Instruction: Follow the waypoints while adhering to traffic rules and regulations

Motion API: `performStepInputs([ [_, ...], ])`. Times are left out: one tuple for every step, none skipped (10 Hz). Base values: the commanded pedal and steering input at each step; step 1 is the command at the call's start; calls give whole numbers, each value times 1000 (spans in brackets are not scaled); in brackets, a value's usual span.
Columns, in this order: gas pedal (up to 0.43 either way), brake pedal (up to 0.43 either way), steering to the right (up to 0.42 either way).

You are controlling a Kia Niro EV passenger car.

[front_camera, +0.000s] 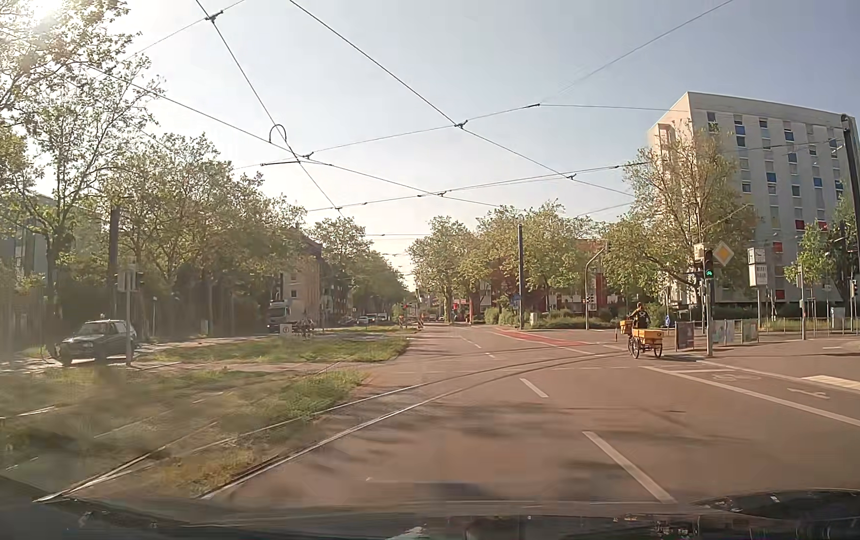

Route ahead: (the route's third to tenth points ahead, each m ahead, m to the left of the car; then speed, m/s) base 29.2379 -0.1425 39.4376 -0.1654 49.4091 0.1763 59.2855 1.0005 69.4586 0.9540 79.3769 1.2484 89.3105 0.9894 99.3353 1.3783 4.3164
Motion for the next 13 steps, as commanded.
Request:
performStepInputs([
  [339, 0, 9],
  [339, 0, 9],
  [339, 0, 9],
  [339, 0, 6],
  [339, 0, 4],
  [339, 0, 4],
  [331, 0, 3],
  [331, 0, 2],
  [331, 0, 0],
  [331, 0, -1],
  [319, 0, -1],
  [311, 0, -1],
  [299, 0, -1],
])
